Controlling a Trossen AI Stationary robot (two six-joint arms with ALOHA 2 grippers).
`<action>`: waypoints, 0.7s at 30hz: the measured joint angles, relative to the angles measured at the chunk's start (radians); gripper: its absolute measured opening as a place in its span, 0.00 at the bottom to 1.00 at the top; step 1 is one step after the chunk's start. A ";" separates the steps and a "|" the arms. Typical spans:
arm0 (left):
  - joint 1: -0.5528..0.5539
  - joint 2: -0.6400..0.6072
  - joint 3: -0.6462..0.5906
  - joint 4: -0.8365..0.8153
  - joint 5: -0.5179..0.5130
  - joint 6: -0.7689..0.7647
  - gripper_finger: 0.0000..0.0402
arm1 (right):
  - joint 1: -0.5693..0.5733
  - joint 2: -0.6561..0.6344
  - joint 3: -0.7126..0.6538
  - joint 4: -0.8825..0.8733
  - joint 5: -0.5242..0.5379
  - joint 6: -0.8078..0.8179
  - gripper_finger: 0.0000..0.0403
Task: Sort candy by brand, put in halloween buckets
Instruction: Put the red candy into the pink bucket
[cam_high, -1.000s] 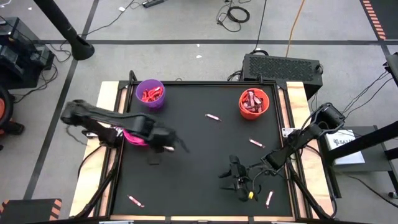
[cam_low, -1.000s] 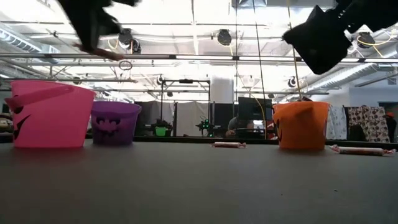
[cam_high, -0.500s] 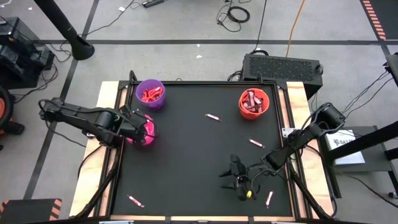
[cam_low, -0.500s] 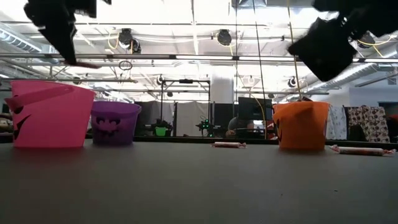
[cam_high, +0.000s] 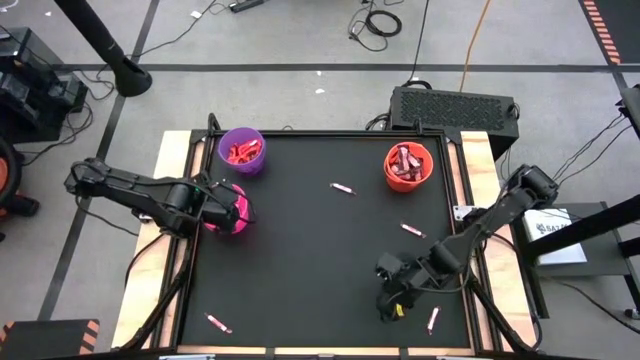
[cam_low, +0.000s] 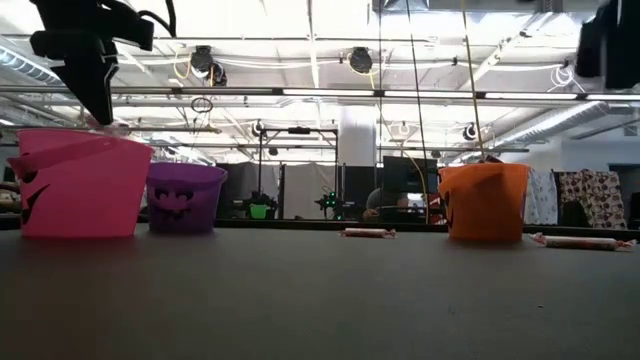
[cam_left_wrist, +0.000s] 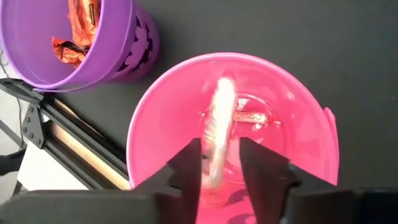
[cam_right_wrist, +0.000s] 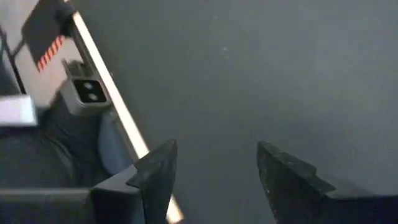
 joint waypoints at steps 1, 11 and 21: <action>0.000 0.001 0.000 0.000 0.001 0.000 0.31 | 0.006 0.000 0.032 -0.050 0.001 0.045 0.53; -0.002 0.001 0.000 0.123 0.032 0.000 0.52 | 0.156 0.016 0.109 -0.290 -0.004 0.553 0.53; -0.125 0.009 0.000 0.775 0.139 0.377 0.52 | 0.341 0.146 0.108 -0.349 -0.091 1.043 0.53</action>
